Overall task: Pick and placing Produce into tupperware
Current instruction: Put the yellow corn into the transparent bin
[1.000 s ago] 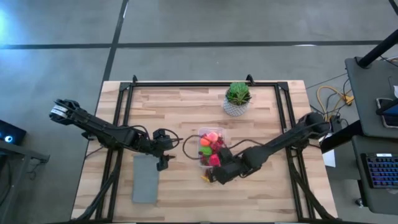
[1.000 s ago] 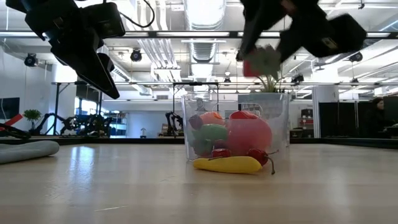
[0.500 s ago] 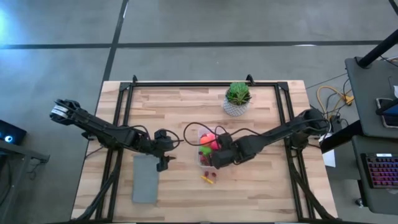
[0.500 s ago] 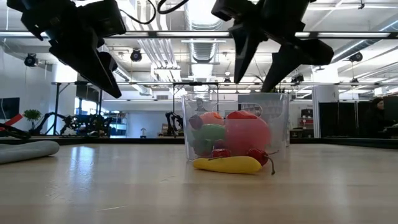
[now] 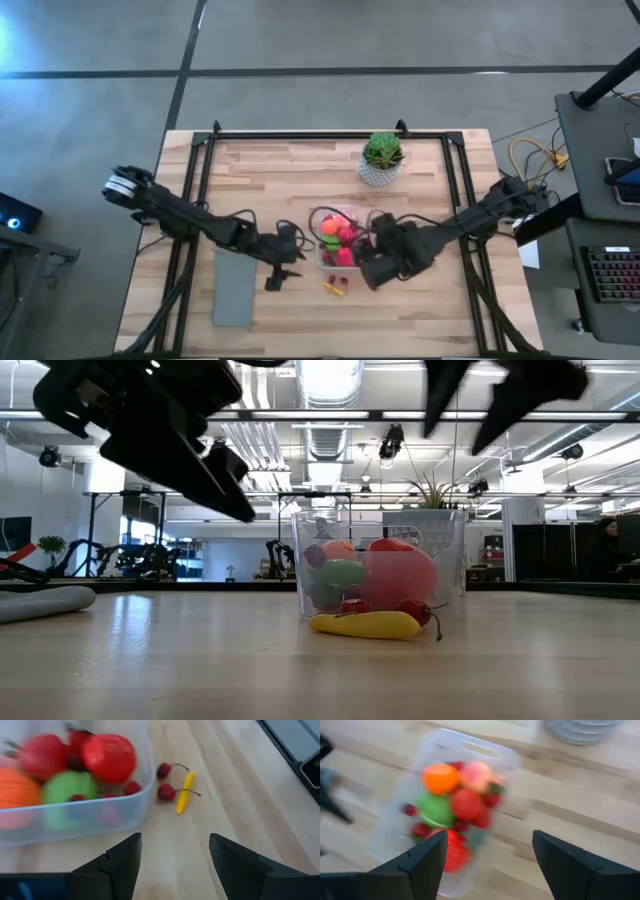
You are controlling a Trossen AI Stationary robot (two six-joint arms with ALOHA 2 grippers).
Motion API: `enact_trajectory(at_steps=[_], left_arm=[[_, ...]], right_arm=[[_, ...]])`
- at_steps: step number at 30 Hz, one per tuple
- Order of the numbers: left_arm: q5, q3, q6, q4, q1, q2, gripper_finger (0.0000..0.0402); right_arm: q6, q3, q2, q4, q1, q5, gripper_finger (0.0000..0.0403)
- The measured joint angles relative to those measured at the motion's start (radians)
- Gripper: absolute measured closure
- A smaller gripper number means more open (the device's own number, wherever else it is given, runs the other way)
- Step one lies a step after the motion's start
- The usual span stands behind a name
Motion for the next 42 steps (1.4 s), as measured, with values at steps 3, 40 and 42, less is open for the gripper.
enact_trajectory(at_steps=[3, 40, 42], left_arm=[[0.024, 0.053, -0.009, 0.007, -0.014, 0.081, 0.0182], [-0.032, 0.603, 0.095, -0.242, -0.071, 0.529, 0.0182], [-0.032, 0.603, 0.095, -0.242, -0.070, 0.529, 0.0182]], right_arm=[[0.066, -0.004, -0.002, -0.104, 0.054, 0.012, 0.0120], [0.352, -0.033, -0.144, -0.335, 0.402, 0.021, 0.0124], [0.354, -0.034, -0.143, -0.334, 0.404, 0.021, 0.0127]])
